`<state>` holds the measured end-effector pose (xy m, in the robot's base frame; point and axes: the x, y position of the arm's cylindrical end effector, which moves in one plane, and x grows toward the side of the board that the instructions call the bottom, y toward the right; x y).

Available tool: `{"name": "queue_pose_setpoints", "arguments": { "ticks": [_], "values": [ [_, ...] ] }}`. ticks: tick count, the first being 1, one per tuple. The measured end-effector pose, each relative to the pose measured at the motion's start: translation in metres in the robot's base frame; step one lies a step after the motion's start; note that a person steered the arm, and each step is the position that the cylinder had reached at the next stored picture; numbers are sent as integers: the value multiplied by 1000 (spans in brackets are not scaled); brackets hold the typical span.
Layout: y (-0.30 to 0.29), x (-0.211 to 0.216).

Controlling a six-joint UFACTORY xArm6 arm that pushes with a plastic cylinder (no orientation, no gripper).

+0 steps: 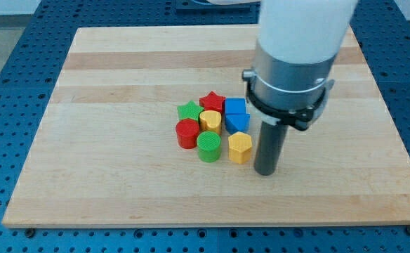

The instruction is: Push yellow hexagon into group of blocks

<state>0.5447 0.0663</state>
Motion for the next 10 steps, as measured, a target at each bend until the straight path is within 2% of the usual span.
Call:
{"name": "queue_pose_setpoints", "arguments": {
  "ticks": [2,6,7,8,10],
  "values": [
    [-27,-6],
    [-28,-11],
    [-28,1],
    [-41,14],
    [-75,12]
  ]
}}
